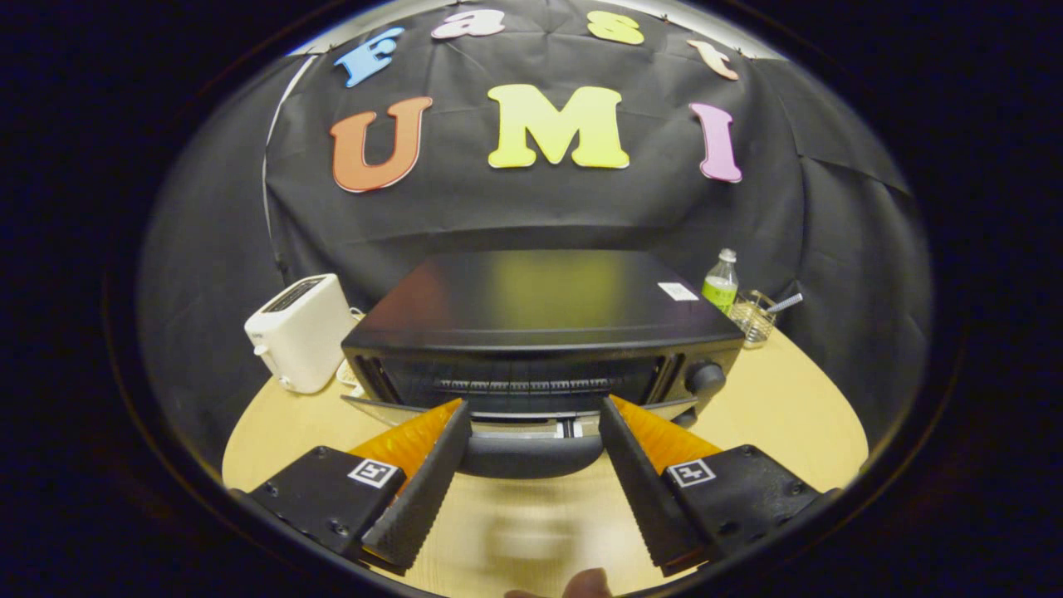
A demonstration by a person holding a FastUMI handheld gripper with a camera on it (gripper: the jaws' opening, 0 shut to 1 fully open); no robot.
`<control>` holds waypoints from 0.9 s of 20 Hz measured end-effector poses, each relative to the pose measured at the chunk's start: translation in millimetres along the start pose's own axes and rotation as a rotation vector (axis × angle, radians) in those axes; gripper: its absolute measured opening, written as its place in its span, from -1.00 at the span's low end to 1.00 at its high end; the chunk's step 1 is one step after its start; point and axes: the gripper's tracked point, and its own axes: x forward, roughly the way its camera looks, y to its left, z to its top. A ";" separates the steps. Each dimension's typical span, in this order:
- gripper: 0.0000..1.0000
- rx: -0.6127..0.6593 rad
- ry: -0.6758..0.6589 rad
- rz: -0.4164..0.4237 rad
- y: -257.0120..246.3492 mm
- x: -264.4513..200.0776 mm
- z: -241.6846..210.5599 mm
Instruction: Open the toaster oven, put the food inside, and close the toaster oven door.
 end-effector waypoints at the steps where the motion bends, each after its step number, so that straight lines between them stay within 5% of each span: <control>1: 1.00 -0.003 0.001 -0.001 0.0 -7.0 -7.8; 12: 1.00 0.009 0.202 0.046 -1.8 -27.5 -105.3; 18: 1.00 -0.070 0.185 0.114 1.6 -55.5 -91.2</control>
